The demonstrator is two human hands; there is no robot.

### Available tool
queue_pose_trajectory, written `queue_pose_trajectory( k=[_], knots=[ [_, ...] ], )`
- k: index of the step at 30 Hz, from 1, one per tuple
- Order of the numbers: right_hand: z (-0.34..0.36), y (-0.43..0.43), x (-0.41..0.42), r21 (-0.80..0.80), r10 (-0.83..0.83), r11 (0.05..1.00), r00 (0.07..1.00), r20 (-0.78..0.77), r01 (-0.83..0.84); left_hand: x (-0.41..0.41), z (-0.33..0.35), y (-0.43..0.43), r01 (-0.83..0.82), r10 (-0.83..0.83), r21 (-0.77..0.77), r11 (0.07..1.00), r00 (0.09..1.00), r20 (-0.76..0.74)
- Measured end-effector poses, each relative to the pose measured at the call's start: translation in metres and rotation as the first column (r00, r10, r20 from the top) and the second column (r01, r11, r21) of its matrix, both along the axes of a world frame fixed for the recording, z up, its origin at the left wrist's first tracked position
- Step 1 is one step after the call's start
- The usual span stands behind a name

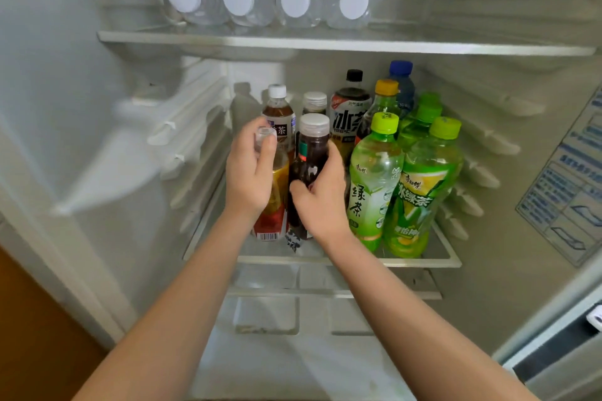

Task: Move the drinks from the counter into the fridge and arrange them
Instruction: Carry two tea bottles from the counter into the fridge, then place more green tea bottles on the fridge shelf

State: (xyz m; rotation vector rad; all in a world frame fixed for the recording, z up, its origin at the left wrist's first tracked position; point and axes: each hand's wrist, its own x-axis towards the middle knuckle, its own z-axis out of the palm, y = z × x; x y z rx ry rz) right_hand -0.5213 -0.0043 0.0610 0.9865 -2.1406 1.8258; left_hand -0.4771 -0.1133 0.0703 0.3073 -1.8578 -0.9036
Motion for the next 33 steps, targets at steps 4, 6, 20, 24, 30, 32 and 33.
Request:
queue_pose_trajectory(
  k=[4, 6, 20, 24, 30, 32, 33],
  knots=[
    [-0.039, 0.009, 0.009, 0.144, -0.033, 0.989, 0.999, 0.004, 0.032, 0.020, -0.036, 0.007, 0.053, -0.057, 0.253, 0.966, 0.998, 0.008],
    [-0.051, 0.008, 0.009, 0.157, -0.047, 0.986, 0.999, -0.009, 0.048, 0.031, -0.057, 0.011, 0.105, -0.126, 0.236, 0.966, 0.989, 0.075],
    [-0.046, -0.009, 0.001, 0.328, -0.161, 0.931, 0.987, -0.017, 0.158, 0.018, -0.069, -0.007, 0.089, -0.123, 0.146, 0.985, 0.961, 0.248],
    [-0.058, 0.004, 0.017, 0.421, -0.163, 0.896, 0.986, 0.016, 0.142, 0.024, -0.077, 0.000, -0.030, 0.000, 0.108, 0.994, 0.963, 0.271],
    [-0.077, 0.061, 0.064, 0.341, -0.166, 0.923, 0.984, -0.060, 0.177, 0.070, -0.098, 0.039, -0.029, 0.029, 0.038, 0.999, 0.999, 0.015],
    [-0.088, 0.087, 0.081, 0.353, -0.189, 0.910, 0.976, -0.110, 0.216, 0.095, -0.115, 0.058, 0.095, -0.090, -0.063, 0.993, 0.993, 0.082],
    [-0.095, 0.101, 0.089, 0.374, -0.210, 0.895, 0.970, -0.124, 0.242, 0.107, -0.124, 0.069, 0.167, -0.155, -0.092, 0.982, 0.980, 0.128]
  ],
)
